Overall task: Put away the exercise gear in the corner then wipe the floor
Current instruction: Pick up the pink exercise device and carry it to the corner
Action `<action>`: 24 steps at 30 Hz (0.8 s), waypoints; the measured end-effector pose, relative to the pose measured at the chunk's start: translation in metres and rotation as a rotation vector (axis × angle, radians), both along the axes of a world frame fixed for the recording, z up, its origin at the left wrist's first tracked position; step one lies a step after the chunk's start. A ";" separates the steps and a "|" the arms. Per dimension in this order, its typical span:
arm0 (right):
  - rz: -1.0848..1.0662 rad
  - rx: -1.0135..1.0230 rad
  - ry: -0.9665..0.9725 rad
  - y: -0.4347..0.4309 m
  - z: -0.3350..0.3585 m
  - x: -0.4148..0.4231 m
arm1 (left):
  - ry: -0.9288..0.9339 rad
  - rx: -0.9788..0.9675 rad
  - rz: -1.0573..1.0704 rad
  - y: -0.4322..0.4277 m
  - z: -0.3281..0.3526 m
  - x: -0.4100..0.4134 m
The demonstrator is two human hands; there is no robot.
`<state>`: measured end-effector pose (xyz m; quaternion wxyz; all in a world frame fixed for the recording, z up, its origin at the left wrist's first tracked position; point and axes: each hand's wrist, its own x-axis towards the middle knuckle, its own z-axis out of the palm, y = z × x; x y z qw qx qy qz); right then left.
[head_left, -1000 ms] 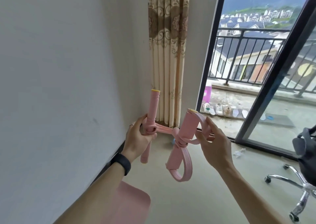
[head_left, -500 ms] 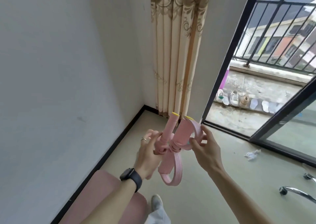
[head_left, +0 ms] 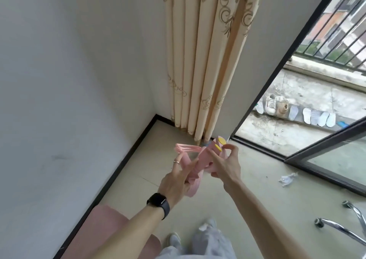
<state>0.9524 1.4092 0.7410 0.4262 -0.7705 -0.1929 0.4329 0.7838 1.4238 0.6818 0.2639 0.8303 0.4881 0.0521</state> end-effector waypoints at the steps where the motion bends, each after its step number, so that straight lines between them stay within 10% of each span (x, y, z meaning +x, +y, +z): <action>1: -0.014 -0.013 -0.005 0.012 -0.003 0.005 | 0.004 -0.018 -0.002 0.012 -0.003 0.004; 5: -0.069 -0.064 0.013 0.063 -0.030 0.037 | -0.080 -0.076 0.035 0.062 -0.029 0.024; 11: -0.155 -0.112 0.201 0.130 -0.080 0.082 | -0.494 -0.903 0.825 0.119 -0.076 0.032; 24: -0.158 -0.333 0.456 0.179 -0.219 0.078 | -0.533 -1.296 1.338 0.204 -0.181 0.005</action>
